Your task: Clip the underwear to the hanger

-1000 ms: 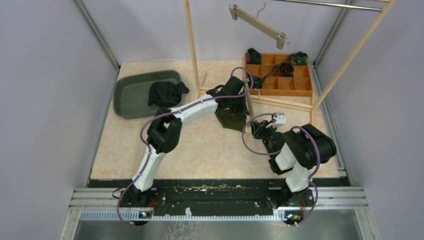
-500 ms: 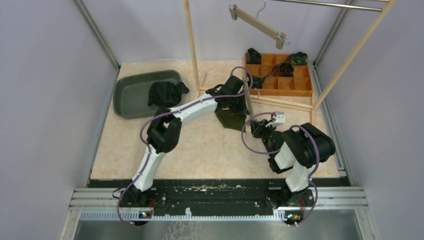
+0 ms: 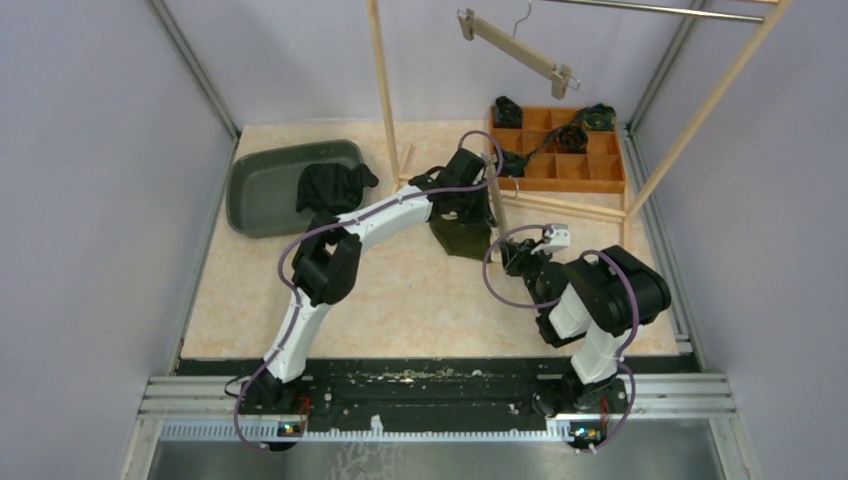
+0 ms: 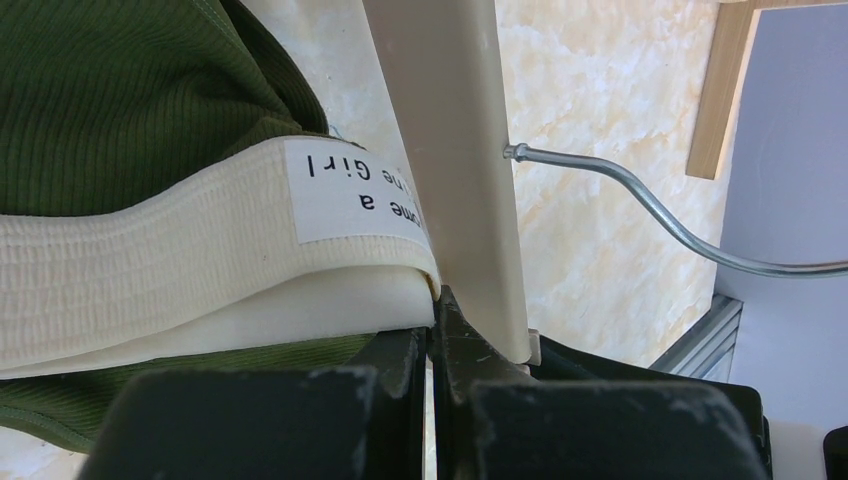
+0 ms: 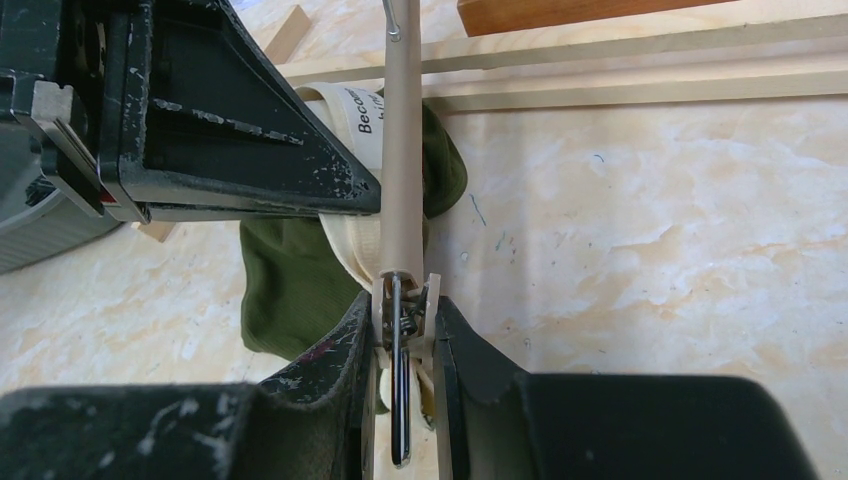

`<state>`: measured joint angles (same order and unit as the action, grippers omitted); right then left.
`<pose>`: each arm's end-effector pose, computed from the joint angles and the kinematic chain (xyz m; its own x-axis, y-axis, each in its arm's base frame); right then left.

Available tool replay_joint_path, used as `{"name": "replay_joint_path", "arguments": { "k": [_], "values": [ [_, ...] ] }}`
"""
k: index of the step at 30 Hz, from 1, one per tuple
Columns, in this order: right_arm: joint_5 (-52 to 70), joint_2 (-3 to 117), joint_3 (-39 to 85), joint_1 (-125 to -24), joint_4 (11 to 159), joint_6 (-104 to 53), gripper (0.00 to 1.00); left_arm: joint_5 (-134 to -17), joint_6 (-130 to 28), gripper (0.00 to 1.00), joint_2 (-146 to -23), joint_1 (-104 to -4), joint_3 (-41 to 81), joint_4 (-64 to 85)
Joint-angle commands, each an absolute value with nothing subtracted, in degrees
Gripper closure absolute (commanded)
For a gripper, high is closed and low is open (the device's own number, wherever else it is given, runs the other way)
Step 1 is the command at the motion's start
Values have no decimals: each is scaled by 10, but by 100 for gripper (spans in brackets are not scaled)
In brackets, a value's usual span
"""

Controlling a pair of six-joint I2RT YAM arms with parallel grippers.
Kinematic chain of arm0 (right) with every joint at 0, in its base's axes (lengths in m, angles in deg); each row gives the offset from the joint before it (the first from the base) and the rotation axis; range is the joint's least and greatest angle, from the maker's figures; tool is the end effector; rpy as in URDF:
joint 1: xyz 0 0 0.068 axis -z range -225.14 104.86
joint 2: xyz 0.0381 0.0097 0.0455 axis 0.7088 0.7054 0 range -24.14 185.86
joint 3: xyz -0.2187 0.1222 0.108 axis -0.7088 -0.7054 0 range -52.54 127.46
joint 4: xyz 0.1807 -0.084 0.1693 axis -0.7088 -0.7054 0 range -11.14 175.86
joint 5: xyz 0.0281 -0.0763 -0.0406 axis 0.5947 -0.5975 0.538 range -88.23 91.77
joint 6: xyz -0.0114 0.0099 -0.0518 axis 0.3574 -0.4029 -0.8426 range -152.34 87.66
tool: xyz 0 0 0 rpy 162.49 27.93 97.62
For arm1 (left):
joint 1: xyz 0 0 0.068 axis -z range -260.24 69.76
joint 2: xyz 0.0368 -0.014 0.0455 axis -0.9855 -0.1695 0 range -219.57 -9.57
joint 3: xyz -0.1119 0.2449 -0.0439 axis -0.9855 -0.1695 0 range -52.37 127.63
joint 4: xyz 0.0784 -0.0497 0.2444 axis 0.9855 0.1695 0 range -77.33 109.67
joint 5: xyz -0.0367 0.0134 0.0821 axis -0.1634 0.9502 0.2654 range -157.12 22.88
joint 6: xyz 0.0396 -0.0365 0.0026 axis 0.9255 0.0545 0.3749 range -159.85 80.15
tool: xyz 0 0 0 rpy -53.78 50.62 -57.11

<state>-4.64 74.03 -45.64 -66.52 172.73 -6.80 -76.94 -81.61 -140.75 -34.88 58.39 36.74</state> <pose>0.2073 0.0769 0.1200 -0.1760 0.3912 -0.9033 -0.2027 0.8836 0.4222 0.3627 -0.3758 0.2066 -0.8911 -0.0315 -0.4526 0.2589 0.7840 -0.5642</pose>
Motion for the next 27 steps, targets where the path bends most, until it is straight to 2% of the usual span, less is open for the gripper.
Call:
{"name": "replay_joint_path", "arguments": {
  "k": [1, 27],
  "values": [
    [-44, 746, -436, -672, 1847, -70, 100, -776, -817, 100, -1373, -355, 597, 367],
    [-24, 768, -418, -672, 1847, -48, 100, -784, -821, 100, -1363, -366, 578, 353]
  ]
}}
